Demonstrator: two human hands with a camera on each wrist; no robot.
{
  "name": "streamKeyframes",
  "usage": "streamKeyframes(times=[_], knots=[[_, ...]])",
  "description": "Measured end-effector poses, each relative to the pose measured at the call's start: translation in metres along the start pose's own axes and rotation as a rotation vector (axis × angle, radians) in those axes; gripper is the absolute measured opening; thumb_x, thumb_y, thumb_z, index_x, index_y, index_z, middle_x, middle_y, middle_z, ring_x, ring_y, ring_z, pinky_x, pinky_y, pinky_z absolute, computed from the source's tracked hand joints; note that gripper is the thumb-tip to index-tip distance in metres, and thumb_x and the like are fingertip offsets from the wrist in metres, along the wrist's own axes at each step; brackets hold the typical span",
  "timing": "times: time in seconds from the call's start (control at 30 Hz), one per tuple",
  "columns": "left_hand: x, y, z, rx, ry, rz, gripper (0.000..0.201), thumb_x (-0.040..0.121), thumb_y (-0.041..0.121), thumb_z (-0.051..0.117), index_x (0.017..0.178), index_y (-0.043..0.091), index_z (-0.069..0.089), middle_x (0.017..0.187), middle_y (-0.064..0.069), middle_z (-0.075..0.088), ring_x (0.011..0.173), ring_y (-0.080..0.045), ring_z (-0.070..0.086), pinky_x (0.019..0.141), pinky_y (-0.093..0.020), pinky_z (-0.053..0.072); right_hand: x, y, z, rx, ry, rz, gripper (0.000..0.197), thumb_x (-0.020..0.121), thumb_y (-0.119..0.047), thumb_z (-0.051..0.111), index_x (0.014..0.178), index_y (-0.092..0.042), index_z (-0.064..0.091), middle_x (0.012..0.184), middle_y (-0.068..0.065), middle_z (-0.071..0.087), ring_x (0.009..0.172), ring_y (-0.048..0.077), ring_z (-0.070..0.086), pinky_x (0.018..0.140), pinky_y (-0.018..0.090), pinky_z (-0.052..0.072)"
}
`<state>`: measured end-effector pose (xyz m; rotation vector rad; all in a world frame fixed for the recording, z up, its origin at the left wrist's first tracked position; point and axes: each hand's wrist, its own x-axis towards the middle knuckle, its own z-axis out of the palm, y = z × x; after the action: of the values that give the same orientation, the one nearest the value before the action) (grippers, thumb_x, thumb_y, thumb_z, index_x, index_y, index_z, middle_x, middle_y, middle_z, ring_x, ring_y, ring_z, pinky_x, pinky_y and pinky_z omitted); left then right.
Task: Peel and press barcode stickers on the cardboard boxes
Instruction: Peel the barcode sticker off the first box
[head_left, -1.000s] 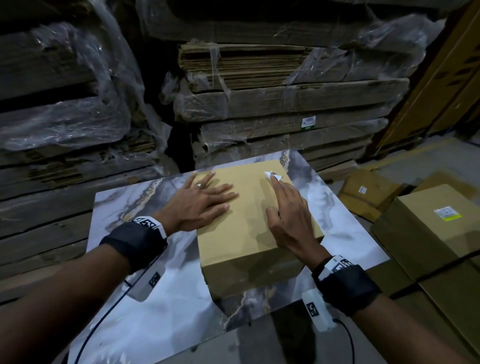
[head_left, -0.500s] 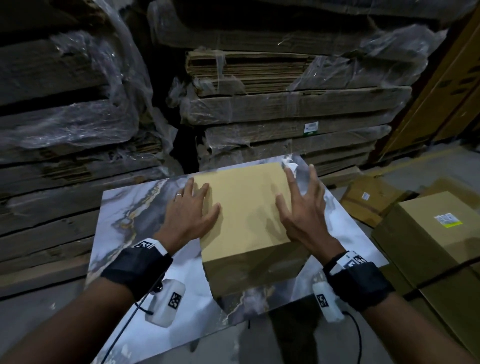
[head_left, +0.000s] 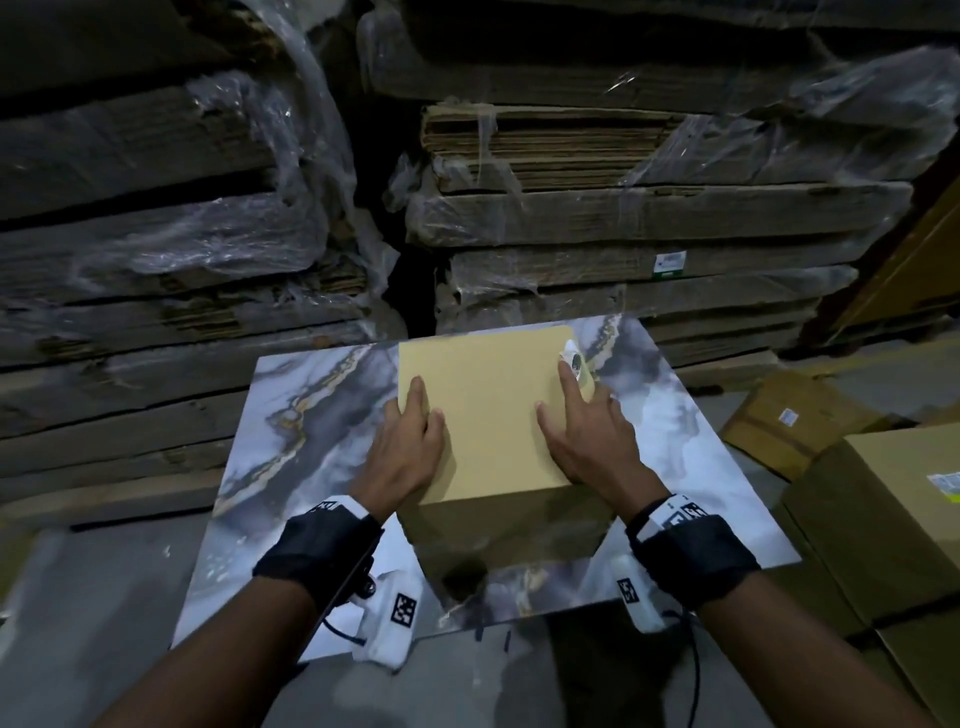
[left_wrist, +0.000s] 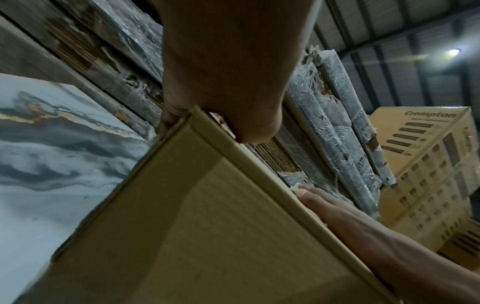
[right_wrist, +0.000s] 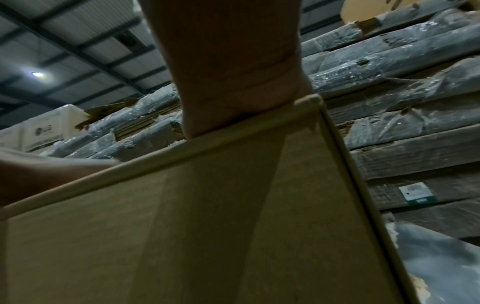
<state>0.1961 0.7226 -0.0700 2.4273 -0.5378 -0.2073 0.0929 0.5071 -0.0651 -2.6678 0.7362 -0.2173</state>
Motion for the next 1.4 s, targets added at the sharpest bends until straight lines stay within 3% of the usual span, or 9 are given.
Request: streamKeyframes(times=[0.1,0.23,0.5,0.63,0.8,0.93,1.1,1.23,1.4], knots=[[-0.02,0.004,-0.004,-0.052,0.07,-0.01,0.068,0.102,0.048,0.026,0.162,0.018,0.014,0.164,-0.018,0.021,0.142,-0.037,0.035,0.113,-0.043,0.032,-0.005,-0.006,-0.001,-0.001,0.019,-0.059,0.07,0.102,-0.055,0.044,0.162,-0.029,0.019,0.146,0.03,0.036,0.133,0.049,0.041,0.1,0.054,0.046],[-0.046,0.001,-0.016,-0.074,0.202,-0.066,0.06,0.108,0.036,0.036,0.162,0.017,0.016,0.162,-0.019,0.025,0.139,-0.037,0.038,0.108,-0.039,0.034,-0.018,-0.022,0.003,-0.007,0.055,-0.175,0.071,0.1,-0.057,0.045,0.161,-0.023,0.029,0.133,0.031,0.044,0.108,0.049,0.054,0.083,0.052,0.053],[-0.107,-0.044,-0.058,-0.107,0.449,-0.227,0.061,0.106,0.03,0.042,0.162,0.019,0.019,0.156,-0.019,0.032,0.138,-0.032,0.039,0.101,-0.026,0.029,-0.043,-0.095,0.008,0.037,0.018,-0.387,0.074,0.099,-0.057,0.045,0.161,-0.025,0.02,0.143,0.026,0.038,0.118,0.047,0.05,0.094,0.052,0.049],[-0.146,-0.076,-0.087,-0.104,0.555,-0.302,0.064,0.103,0.035,0.041,0.161,0.017,0.02,0.156,-0.019,0.035,0.142,-0.032,0.036,0.112,-0.031,0.03,-0.06,-0.143,0.016,0.07,-0.035,-0.513,0.075,0.099,-0.057,0.045,0.161,-0.028,0.016,0.148,0.029,0.033,0.125,0.05,0.046,0.098,0.055,0.047],[-0.199,-0.117,-0.121,-0.098,0.646,-0.442,0.067,0.101,0.039,0.041,0.162,0.021,0.019,0.153,-0.02,0.038,0.135,-0.034,0.044,0.111,-0.041,0.038,-0.09,-0.205,0.038,0.098,-0.113,-0.656,0.075,0.1,-0.058,0.043,0.162,-0.028,0.013,0.152,0.028,0.031,0.132,0.05,0.042,0.103,0.056,0.042],[-0.241,-0.152,-0.142,-0.09,0.72,-0.544,0.066,0.103,0.038,0.042,0.162,0.021,0.019,0.151,-0.018,0.04,0.132,-0.034,0.046,0.108,-0.041,0.039,-0.118,-0.253,0.06,0.107,-0.172,-0.754,0.076,0.1,-0.06,0.042,0.163,-0.029,0.011,0.15,0.029,0.032,0.131,0.049,0.043,0.103,0.054,0.041],[-0.292,-0.202,-0.167,-0.118,0.771,-0.602,0.073,0.095,0.051,0.034,0.161,0.025,0.017,0.153,-0.011,0.043,0.134,-0.028,0.047,0.109,-0.052,0.044,-0.16,-0.314,0.087,0.094,-0.215,-0.849,0.077,0.102,-0.058,0.043,0.164,-0.025,0.012,0.146,0.031,0.035,0.129,0.051,0.042,0.102,0.053,0.04],[-0.325,-0.243,-0.19,-0.138,0.819,-0.652,0.071,0.095,0.047,0.036,0.161,0.025,0.019,0.143,-0.011,0.05,0.122,-0.025,0.053,0.103,-0.049,0.048,-0.192,-0.363,0.111,0.087,-0.249,-0.888,0.078,0.101,-0.058,0.043,0.163,-0.026,0.01,0.147,0.031,0.034,0.125,0.052,0.045,0.1,0.055,0.042],[-0.361,-0.3,-0.213,-0.172,0.855,-0.72,0.07,0.096,0.046,0.039,0.16,0.024,0.022,0.149,-0.011,0.046,0.13,-0.025,0.049,0.109,-0.048,0.044,-0.229,-0.42,0.147,0.081,-0.288,-0.932,0.08,0.099,-0.059,0.044,0.163,-0.025,0.011,0.144,0.029,0.036,0.123,0.05,0.047,0.097,0.054,0.044]])
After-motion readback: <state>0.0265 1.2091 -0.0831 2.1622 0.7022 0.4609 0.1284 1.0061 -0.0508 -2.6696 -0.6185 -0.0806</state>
